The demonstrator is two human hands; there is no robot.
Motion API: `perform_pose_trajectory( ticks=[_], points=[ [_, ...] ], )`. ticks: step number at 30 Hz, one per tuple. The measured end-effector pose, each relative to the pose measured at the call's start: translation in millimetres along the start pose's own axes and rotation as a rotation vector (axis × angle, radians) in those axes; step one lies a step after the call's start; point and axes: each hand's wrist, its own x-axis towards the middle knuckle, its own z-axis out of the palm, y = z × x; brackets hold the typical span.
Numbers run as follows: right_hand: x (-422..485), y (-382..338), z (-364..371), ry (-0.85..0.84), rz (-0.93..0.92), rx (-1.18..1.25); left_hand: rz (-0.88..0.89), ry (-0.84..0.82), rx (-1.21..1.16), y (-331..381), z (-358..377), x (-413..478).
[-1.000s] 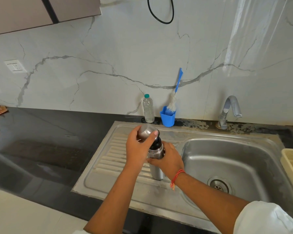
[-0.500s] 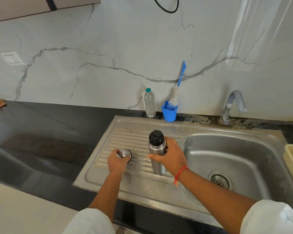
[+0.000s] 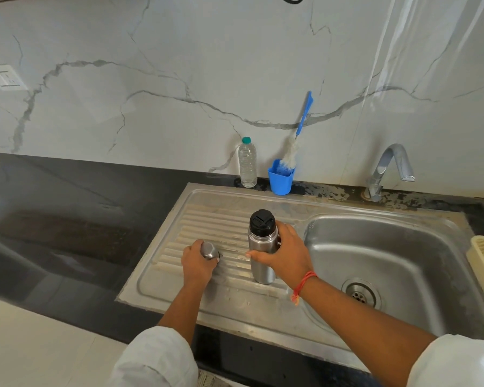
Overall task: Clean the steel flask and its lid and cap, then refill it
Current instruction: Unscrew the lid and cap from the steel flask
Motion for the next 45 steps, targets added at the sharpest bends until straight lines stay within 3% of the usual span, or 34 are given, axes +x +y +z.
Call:
perform_pose_trajectory(
  ticks=[7,11,13,15,18,22,25,36,45],
  points=[
    [0.5,0.2,-0.1,-0.009,-0.012,-0.007,0.008,0.007,0.010,12.7,-6.5,-13.3],
    [1.4,-1.5,-1.4,-0.017,-0.005,0.014,0.155,0.156,-0.283,72.1,-27.3,-45.6],
    [2.2,-2.6,-2.3,-0.031,0.005,0.027,0.235,0.027,-0.519,111.9,-46.6,-68.0],
    [2.6,-2.2,-3.2,-0.050,0.014,0.037,0.333,-0.237,-0.635,140.4,-63.6,-85.1],
    [2.5,-2.3,-5.4,-0.081,0.020,0.028,0.434,-0.497,-0.548,154.2,-68.5,-87.8],
    [4.3,-1.6,-9.6,-0.149,0.018,0.006,0.503,-0.523,-0.253,159.7,-63.0,-77.7],
    [7.6,-1.5,-13.8,-0.187,0.040,-0.013,0.517,-0.516,-0.244,162.2,-61.0,-75.8],
    [3.1,-13.1,-5.5,-0.095,0.103,-0.138,0.548,-0.215,-0.219,157.2,-34.8,-95.8],
    [-6.7,-17.1,5.1,0.030,0.100,-0.294,0.410,0.132,-0.208,174.6,-10.5,-134.6]
  ],
)
